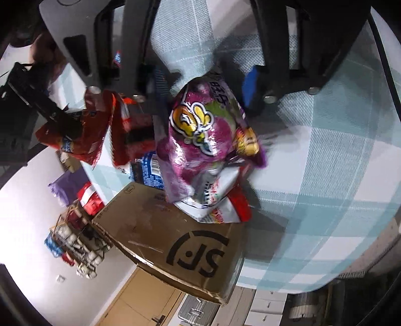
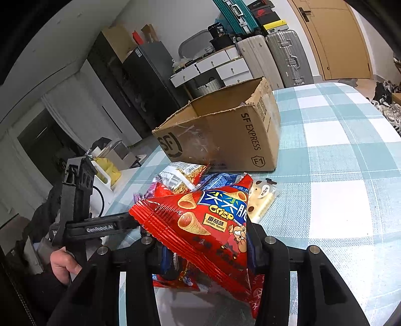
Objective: Organize snacks
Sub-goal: 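Grasp the red Crisp bag with right gripper while left grasps purple candy bag, then lift both held bags and carry them over the cardboard box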
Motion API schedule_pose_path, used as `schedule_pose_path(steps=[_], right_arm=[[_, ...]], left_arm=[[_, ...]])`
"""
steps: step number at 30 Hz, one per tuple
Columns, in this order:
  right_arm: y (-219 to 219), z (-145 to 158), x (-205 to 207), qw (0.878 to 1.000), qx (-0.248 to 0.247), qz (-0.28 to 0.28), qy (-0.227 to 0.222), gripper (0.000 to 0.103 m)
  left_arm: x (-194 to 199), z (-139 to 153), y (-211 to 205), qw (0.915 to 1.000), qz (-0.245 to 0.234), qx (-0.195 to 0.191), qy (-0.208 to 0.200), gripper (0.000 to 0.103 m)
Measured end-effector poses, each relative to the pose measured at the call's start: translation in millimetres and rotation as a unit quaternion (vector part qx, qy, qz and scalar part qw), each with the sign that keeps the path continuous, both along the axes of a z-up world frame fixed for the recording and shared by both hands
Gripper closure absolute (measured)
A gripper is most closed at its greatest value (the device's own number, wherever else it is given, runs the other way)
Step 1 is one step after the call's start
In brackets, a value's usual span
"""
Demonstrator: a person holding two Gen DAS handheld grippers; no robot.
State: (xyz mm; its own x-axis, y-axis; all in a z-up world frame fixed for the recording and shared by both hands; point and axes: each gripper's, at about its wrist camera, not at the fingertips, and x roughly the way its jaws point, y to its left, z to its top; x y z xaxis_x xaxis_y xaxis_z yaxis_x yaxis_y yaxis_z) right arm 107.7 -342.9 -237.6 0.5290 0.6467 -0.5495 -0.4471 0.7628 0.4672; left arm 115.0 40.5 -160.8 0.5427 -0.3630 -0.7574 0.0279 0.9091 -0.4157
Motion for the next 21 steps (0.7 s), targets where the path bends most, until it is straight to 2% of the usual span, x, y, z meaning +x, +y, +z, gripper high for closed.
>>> schedule_pose_path(steps=[8,21], right_arm=[[2,10,-7,1.0,-0.001,0.001,-0.01,0.058],[8,26,-16,1.0,0.0,0.006,-0.028,0.058]], left_arm=[[-2,3,7,1.0,0.006,-0.001,-0.003,0.062],[-24,25,17,0.9994,0.008,0.006,-0.034,0.062]])
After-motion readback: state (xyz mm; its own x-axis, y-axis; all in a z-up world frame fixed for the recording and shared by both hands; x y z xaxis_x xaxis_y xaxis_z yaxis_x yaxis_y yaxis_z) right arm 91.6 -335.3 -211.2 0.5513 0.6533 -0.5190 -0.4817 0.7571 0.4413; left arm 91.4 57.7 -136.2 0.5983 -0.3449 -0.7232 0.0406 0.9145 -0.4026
